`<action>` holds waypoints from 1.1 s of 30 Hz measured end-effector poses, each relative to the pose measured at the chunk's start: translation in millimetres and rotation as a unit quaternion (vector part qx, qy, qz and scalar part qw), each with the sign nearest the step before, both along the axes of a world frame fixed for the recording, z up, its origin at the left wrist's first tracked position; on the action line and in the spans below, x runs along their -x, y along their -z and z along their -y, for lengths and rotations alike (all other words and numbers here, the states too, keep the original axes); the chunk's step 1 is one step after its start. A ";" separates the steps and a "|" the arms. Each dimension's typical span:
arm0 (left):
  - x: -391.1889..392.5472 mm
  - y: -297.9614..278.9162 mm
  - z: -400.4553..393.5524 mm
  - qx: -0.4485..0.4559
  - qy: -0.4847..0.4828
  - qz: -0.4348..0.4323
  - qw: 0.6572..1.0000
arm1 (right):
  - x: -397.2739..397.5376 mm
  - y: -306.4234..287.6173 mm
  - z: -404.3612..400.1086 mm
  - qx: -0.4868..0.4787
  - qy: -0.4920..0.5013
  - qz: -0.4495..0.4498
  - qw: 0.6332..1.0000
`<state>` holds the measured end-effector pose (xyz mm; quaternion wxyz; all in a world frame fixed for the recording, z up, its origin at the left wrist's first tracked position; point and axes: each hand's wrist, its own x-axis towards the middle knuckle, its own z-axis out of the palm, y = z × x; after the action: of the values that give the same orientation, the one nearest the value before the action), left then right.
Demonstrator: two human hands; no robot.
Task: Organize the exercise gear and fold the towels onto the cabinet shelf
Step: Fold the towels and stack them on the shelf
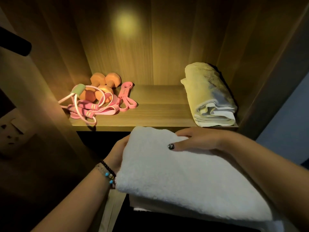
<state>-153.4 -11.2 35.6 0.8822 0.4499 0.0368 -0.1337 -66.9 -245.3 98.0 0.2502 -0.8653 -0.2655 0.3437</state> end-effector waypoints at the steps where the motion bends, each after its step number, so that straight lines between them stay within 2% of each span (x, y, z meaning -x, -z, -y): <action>1: -5.7 -4.3 1.9 -0.051 -0.052 -0.009 0.997 | 0.5 6.9 -2.3 -0.018 -0.007 0.011 1.000; 4: -12.1 -0.2 -5.5 -0.118 -0.086 -0.007 0.989 | -2.3 19.8 2.2 -0.055 0.019 0.035 0.998; 5: -10.1 -3.3 -6.6 -0.167 -0.079 -0.033 0.982 | -5.2 24.2 4.8 -0.059 0.032 0.045 0.997; 7: -4.7 -9.4 -12.2 -0.200 -0.060 -0.028 0.978 | -8.8 30.6 6.2 -0.056 0.045 0.048 0.996; 9: 1.9 -7.3 -13.0 -0.247 -0.010 -0.012 0.969 | -12.2 35.9 4.2 -0.048 0.045 0.048 0.997; 10: 9.5 -6.6 -12.8 -0.254 0.017 0.044 0.966 | -13.3 37.9 1.9 -0.041 0.046 0.051 0.997; 11: 13.9 -5.8 -14.8 -0.218 0.036 0.061 0.973 | -13.6 39.9 0.4 -0.036 0.048 0.054 0.997; 12: 16.1 -6.9 -11.7 -0.188 0.039 0.010 0.981 | -14.0 41.8 -0.6 -0.035 0.050 0.055 0.997; 14: 9.9 -5.5 -11.9 -0.244 0.074 -0.040 0.966 | -15.2 43.8 1.3 -0.038 0.045 0.058 0.997; 15: 9.9 -5.4 -12.2 -0.281 0.109 -0.033 0.953 | -17.0 42.4 4.6 -0.035 0.040 0.052 0.997; 17: 12.2 -13.2 -12.1 -0.261 0.100 -0.097 0.955 | -24.0 35.4 15.6 0.003 0.020 0.021 1.000; 19: 26.4 -1.8 -16.9 -0.222 0.082 -0.106 0.966 | -31.2 24.4 27.5 0.070 -0.007 -0.043 0.997; 21: 34.5 8.0 -12.5 -0.207 0.058 -0.103 0.971 | -36.0 17.0 35.1 0.095 -0.028 -0.137 0.986; 23: 32.1 12.3 -4.9 -0.263 0.027 -0.105 0.959 | -38.3 13.7 36.0 0.098 -0.045 -0.189 0.976; 26: 38.3 4.6 -2.9 -0.369 0.073 -0.070 0.924 | -34.2 10.1 23.6 0.096 -0.094 -0.217 0.967; 28: 38.0 -10.0 -1.0 -0.332 0.052 -0.024 0.942 | -28.8 6.2 13.2 0.061 -0.127 -0.234 0.962; 30: 44.3 -24.6 0.6 -0.303 0.017 0.024 0.953 | -22.4 1.8 9.8 0.022 -0.130 -0.213 0.968; 33: 40.4 -23.7 3.9 -0.276 -0.025 -0.011 0.961 | -9.3 -5.4 17.1 -0.014 -0.088 -0.095 0.991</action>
<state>-193.7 -15.1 59.2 0.7266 0.6731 0.0939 -0.1010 -57.7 -262.4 103.3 0.2551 -0.7985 -0.3209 0.4409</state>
